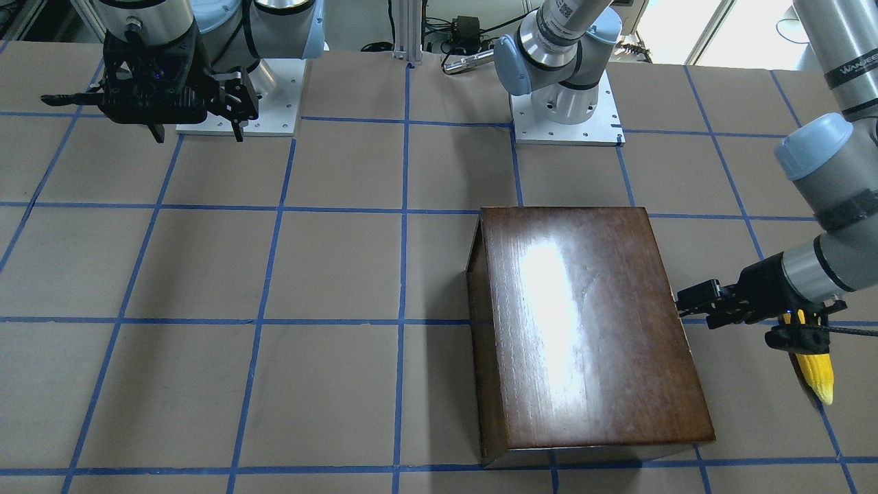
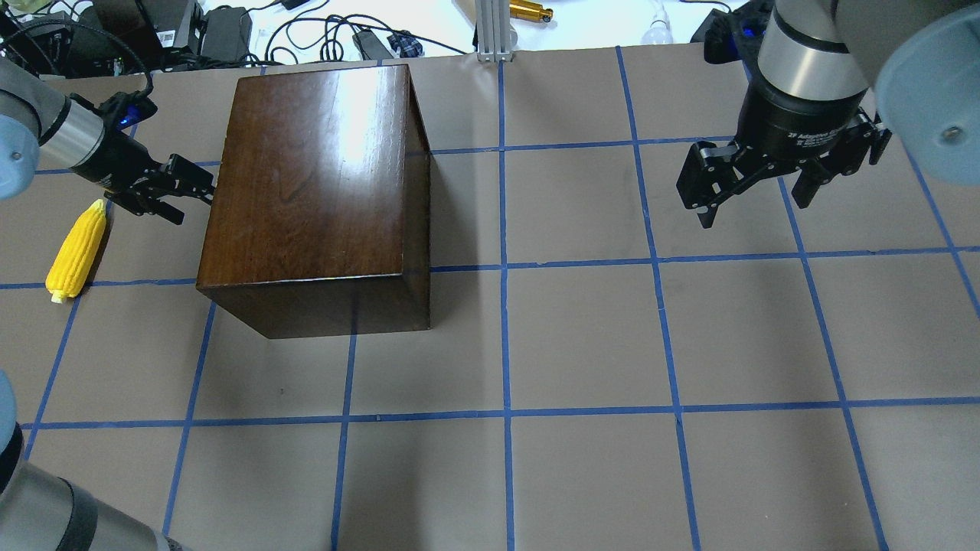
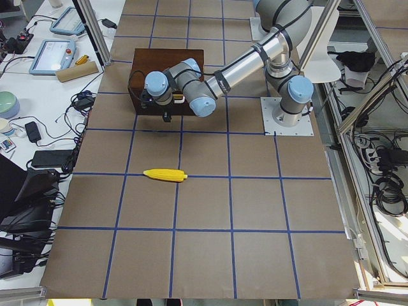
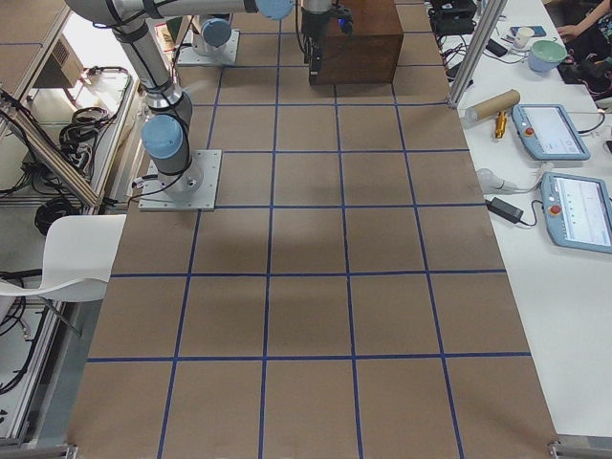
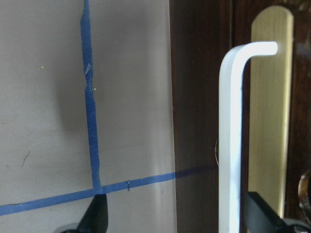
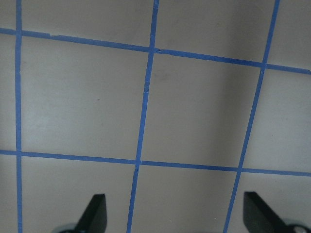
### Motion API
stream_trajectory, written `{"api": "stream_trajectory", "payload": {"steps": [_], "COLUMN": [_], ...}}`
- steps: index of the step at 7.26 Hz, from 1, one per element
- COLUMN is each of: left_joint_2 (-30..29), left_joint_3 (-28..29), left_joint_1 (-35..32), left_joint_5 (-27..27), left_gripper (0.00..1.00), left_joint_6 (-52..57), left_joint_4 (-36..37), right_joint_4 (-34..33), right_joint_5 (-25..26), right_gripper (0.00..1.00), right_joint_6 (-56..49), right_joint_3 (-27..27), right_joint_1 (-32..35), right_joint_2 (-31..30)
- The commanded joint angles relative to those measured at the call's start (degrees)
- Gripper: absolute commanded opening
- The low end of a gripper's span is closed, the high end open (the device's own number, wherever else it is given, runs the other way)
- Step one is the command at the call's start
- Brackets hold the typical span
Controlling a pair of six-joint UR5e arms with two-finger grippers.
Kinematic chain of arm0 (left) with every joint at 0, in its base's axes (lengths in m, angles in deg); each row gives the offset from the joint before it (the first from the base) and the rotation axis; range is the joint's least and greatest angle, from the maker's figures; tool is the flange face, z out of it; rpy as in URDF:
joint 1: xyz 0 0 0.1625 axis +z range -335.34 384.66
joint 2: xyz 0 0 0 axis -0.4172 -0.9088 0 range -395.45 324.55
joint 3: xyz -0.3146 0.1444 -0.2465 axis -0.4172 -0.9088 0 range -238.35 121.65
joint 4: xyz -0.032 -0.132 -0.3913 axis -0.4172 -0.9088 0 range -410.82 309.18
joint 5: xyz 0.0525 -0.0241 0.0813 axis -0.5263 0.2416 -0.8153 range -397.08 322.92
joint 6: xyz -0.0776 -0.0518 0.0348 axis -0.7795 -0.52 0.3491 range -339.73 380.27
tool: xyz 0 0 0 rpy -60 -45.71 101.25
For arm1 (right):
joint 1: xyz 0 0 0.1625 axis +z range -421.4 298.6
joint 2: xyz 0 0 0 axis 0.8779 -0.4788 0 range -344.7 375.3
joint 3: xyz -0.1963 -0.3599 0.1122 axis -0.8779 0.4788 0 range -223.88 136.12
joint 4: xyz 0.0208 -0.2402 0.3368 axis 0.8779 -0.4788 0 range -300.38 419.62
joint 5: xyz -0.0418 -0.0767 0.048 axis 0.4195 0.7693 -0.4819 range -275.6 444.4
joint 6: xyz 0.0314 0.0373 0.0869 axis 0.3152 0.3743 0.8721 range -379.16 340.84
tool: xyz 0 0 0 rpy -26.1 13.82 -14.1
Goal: Open drawer and put corn inside
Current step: 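Position the left gripper at the white drawer handle and grasp it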
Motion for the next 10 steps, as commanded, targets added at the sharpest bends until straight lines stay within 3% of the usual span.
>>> {"api": "stream_trajectory", "payload": {"steps": [1,10], "left_joint_2": [-0.83,-1.28], "left_joint_3": [-0.06,0.3], "left_joint_1": [-0.01,1.66], "left_joint_5": [-0.03,-0.56], "left_gripper": [1.0,1.0], "left_joint_6": [-0.03,0.85], "left_joint_4": [0.1,0.63], "right_joint_4": [0.0,0.0], "right_joint_5": [0.0,0.0], "right_gripper": [1.0,1.0], "right_joint_6": [0.0,0.0], "right_joint_3": [0.0,0.0], "right_joint_1": [0.0,0.0], "right_joint_2": [-0.01,0.08]}}
